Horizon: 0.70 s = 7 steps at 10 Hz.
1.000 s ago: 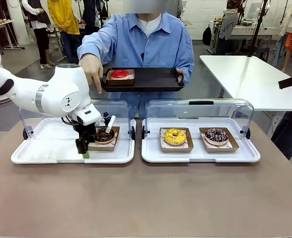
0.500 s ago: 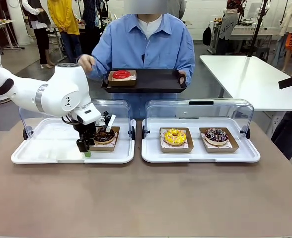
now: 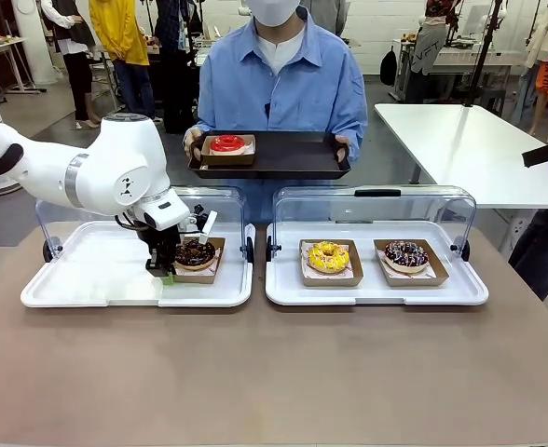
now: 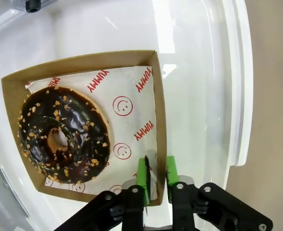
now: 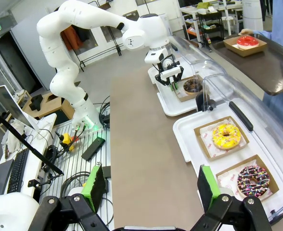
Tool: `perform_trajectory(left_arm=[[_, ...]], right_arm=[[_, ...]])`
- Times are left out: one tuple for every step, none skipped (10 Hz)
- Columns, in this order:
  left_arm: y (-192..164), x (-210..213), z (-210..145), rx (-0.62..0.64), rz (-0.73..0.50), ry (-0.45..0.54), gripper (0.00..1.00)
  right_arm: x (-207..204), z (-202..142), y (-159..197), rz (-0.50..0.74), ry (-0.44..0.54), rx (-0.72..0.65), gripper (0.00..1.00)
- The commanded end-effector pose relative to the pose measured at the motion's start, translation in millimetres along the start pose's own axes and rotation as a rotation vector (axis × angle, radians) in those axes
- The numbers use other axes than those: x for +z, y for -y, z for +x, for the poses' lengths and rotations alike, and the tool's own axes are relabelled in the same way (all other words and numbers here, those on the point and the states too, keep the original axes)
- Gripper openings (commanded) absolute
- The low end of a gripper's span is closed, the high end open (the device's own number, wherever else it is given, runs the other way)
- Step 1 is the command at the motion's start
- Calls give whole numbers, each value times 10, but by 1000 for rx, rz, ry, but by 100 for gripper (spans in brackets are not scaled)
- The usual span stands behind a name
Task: Provide the desired donut to the person.
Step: Pick up and lift the Paper togo box containing the Donut pointed at by the person.
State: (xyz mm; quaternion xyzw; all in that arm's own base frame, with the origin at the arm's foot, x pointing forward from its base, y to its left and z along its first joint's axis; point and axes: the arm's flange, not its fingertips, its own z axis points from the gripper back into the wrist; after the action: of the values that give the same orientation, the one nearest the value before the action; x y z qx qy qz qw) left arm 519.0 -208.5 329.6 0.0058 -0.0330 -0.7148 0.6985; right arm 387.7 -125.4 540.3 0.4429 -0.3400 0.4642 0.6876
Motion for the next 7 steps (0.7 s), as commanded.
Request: perform_trajectory(left_arm=[[27,70,-37,-15,8,17,0],[33,66,-38,-16,5,15,0],[-7,80,-30,-24,-4,10,0],[16,85,-32,-24,-8,10,0],[105,119,-25,-22,-4,16,0],[158,205,22,-18,-36,0,0],[246,340,93,-40,-69,-26,0]], right_arm=[[-4,-6,1,7,8,3,100],[-4,-6,1,7,8,3,100],[-4,-6,1,7,8,3,100],[-4,-6,1,7,8,3,100],[-4,-6,1,7,8,3,100],[-4,-6,1,7,8,3,100],[-4,-6,1,7,8,3,100]])
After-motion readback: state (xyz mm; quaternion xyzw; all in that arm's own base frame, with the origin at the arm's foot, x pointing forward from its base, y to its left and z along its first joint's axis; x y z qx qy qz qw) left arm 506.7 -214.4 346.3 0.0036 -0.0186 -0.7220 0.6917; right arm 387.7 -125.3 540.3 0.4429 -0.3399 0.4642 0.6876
